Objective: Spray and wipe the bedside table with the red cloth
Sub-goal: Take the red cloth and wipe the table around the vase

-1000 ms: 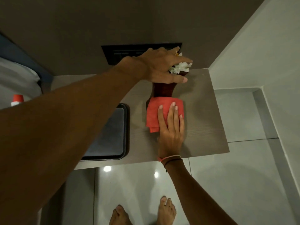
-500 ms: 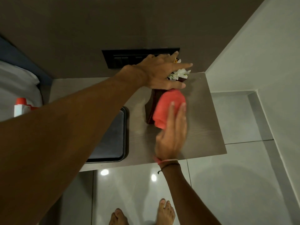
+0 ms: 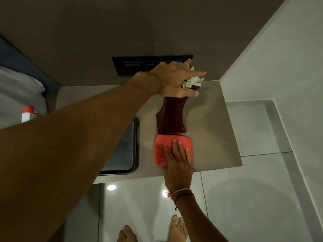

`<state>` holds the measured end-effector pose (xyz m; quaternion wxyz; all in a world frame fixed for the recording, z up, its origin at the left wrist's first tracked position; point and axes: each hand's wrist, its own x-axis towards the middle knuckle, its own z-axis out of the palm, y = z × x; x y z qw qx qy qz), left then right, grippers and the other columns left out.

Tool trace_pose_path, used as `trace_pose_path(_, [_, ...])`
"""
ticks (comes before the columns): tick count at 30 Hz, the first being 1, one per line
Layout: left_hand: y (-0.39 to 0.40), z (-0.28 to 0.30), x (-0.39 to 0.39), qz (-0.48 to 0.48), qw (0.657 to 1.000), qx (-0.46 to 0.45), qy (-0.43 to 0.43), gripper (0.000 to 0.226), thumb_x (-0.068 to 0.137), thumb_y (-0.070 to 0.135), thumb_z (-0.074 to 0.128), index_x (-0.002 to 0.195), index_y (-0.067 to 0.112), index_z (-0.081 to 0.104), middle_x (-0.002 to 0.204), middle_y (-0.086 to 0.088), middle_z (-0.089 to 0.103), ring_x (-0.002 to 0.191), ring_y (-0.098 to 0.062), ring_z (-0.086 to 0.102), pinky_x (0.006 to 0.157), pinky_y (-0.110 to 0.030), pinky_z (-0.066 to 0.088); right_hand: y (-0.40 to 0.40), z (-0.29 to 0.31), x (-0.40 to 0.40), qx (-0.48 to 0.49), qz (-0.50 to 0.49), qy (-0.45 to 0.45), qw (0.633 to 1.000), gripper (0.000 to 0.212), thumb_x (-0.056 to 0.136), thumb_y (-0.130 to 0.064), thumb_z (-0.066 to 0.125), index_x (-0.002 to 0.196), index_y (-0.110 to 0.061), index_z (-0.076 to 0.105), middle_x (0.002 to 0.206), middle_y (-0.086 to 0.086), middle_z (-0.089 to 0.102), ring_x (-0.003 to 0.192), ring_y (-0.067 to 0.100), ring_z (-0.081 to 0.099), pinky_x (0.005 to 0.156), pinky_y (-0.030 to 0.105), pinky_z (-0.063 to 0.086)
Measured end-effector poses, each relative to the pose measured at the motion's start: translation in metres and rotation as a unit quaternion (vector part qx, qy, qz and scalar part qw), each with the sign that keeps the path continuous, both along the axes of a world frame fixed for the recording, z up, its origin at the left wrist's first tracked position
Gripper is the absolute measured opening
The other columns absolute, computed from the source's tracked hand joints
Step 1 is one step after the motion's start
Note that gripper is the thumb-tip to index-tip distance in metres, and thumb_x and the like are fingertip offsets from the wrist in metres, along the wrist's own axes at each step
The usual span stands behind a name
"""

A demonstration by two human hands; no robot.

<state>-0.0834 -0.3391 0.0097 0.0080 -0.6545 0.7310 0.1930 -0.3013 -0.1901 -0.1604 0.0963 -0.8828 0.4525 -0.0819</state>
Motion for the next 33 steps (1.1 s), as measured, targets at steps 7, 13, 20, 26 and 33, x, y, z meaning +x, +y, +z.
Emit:
trace_pose_path(7, [0.008,-0.004,-0.005,0.013,1.0,-0.019,-0.009,0.077,0.091,0.072,0.046,0.158,0.048,0.017,0.172,-0.015,0.006,0.157,-0.038,0.016,0.12,-0.063,0.02,-0.024,0.029,0.011,-0.062,-0.186,-0.243,0.95,0.051,0.095,-0.009,0.043,0.146,-0.009,0.047,0.155,0.018,0.043,0.146,0.034,0.037,0.118,0.054,0.035])
trace_pose_path(13, [0.006,-0.004,-0.004,0.008,1.0,-0.016,-0.015,0.077,0.092,0.072,0.045,0.158,0.047,0.018,0.172,-0.016,0.009,0.155,-0.042,0.021,0.119,-0.066,0.022,-0.016,-0.002,0.031,-0.015,-0.034,-0.025,0.999,0.054,0.101,-0.032,0.044,0.153,-0.017,0.035,0.16,0.018,0.033,0.148,0.037,0.03,0.116,0.057,0.037])
trace_pose_path(20, [0.005,-0.003,-0.004,0.015,1.0,-0.01,-0.018,0.077,0.091,0.073,0.044,0.158,0.048,0.017,0.172,-0.016,0.008,0.155,-0.042,0.019,0.119,-0.067,0.021,0.017,-0.006,0.007,0.046,-0.023,-0.07,0.996,0.067,0.08,0.0,0.071,0.142,-0.015,0.053,0.15,0.014,0.05,0.138,0.04,0.047,0.105,0.063,0.046])
trace_pose_path(26, [0.007,-0.005,-0.005,0.018,1.0,-0.018,-0.017,0.077,0.09,0.073,0.045,0.158,0.047,0.018,0.172,-0.016,0.01,0.155,-0.042,0.02,0.118,-0.067,0.022,-0.003,0.043,0.014,0.064,-0.24,-0.413,0.876,0.047,0.099,-0.013,0.044,0.146,-0.007,0.045,0.151,0.015,0.048,0.14,0.024,0.046,0.111,0.012,0.038])
trace_pose_path(33, [0.003,-0.002,-0.004,0.018,0.999,-0.019,-0.021,0.076,0.092,0.071,0.045,0.159,0.045,0.019,0.171,-0.017,0.013,0.153,-0.043,0.025,0.117,-0.067,0.028,-0.031,0.035,0.045,0.027,-0.098,-0.239,0.966,0.046,0.106,-0.022,0.031,0.149,-0.007,0.042,0.159,0.02,0.034,0.147,0.034,0.034,0.111,0.052,0.046])
